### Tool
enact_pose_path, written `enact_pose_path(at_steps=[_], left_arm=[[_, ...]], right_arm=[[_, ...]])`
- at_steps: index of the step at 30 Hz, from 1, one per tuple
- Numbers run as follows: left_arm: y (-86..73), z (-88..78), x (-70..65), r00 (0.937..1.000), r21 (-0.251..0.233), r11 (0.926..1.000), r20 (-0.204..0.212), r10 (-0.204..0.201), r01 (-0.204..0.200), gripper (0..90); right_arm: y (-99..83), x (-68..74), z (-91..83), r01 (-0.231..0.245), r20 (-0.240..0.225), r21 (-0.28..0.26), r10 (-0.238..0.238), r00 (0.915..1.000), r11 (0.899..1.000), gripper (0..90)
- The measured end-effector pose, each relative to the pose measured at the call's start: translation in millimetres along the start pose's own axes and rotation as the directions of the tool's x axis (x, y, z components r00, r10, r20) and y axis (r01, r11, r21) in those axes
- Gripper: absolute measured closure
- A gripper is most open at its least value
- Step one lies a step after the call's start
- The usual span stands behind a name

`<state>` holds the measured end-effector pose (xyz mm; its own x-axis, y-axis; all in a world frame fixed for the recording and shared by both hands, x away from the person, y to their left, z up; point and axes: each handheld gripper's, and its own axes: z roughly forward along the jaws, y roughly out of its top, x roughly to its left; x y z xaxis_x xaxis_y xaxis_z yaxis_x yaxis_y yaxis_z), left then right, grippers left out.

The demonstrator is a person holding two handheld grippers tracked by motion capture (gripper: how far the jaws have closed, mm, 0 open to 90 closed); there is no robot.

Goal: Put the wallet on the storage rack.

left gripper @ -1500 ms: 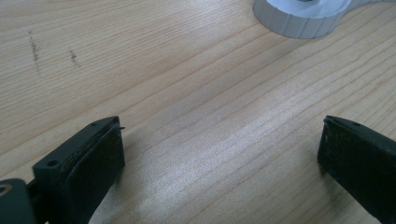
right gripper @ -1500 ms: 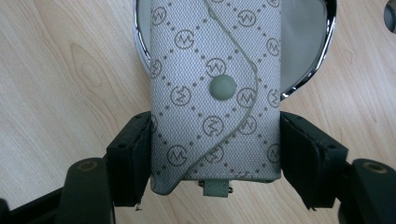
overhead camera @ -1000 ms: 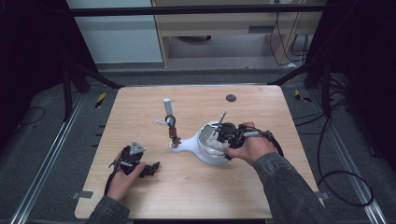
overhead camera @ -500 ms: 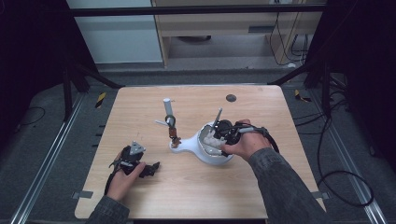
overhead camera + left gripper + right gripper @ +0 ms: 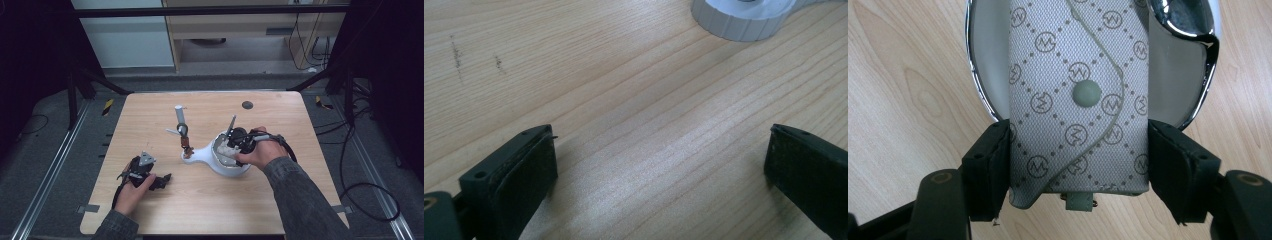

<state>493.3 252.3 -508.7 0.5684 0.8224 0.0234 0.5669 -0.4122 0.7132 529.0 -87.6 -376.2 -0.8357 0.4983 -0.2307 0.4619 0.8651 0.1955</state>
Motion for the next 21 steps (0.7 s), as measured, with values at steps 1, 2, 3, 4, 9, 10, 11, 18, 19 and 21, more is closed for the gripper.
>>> enact_pose_path(at_steps=[1, 2, 3, 4, 9, 10, 11, 18, 19, 21], left_arm=[[0.1, 0.0, -0.1, 1.0000, 0.001, 1.0000, 0.000, 0.000, 0.000, 0.0], [0.1, 0.0, -0.1, 1.0000, 0.001, 1.0000, 0.000, 0.000, 0.000, 0.0], [0.1, 0.0, -0.1, 1.0000, 0.001, 1.0000, 0.000, 0.000, 0.000, 0.0], [0.1, 0.0, -0.1, 1.0000, 0.001, 1.0000, 0.000, 0.001, -0.001, 0.0], [0.1, 0.1, -0.2, 1.0000, 0.000, 1.0000, 0.001, 0.002, -0.002, 0.0], [0.1, 0.1, -0.2, 1.0000, 0.001, 1.0000, 0.001, 0.002, -0.002, 0.0], [0.2, 0.1, -0.2, 1.0000, 0.000, 1.0000, 0.001, 0.002, -0.002, 0.0], [0.2, 0.1, -0.4, 1.0000, 0.000, 1.0000, 0.001, 0.003, -0.003, 0.0], [0.2, 0.1, -0.4, 1.0000, 0.000, 1.0000, 0.002, 0.003, -0.003, 0.0], [0.2, 0.2, -0.4, 1.0000, 0.000, 1.0000, 0.002, 0.003, -0.003, 0.0]], right_arm=[[0.6, -0.1, 0.5, -0.002, 0.001, -0.002, 0.002, 1.0000, 1.000, 31.1], [1.1, -0.4, 0.8, 0.001, 0.001, -0.001, -0.001, 1.0000, 1.000, 31.1], [1.4, -0.7, 1.3, 0.002, 0.001, -0.001, -0.002, 1.0000, 1.000, 31.1], [1.7, -0.6, 1.7, 0.001, 0.001, 0.000, -0.001, 1.0000, 1.000, 31.1], [3.2, -0.9, 3.9, 0.002, 0.000, 0.001, -0.002, 1.0000, 1.000, 31.2], [3.6, -0.7, 4.3, 0.001, -0.001, 0.002, -0.001, 1.0000, 1.000, 31.1], [4.1, -0.5, 4.6, 0.000, 0.000, 0.005, 0.000, 1.0000, 1.000, 31.1], [5.9, -1.3, 8.6, 0.010, 0.005, 0.005, -0.010, 0.9999, 1.000, 31.1], [5.9, -1.2, 8.9, 0.003, 0.003, 0.009, -0.003, 1.0000, 1.000, 31.1], [6.1, -1.4, 9.9, -0.003, 0.002, 0.009, 0.003, 1.0000, 1.000, 31.1]])
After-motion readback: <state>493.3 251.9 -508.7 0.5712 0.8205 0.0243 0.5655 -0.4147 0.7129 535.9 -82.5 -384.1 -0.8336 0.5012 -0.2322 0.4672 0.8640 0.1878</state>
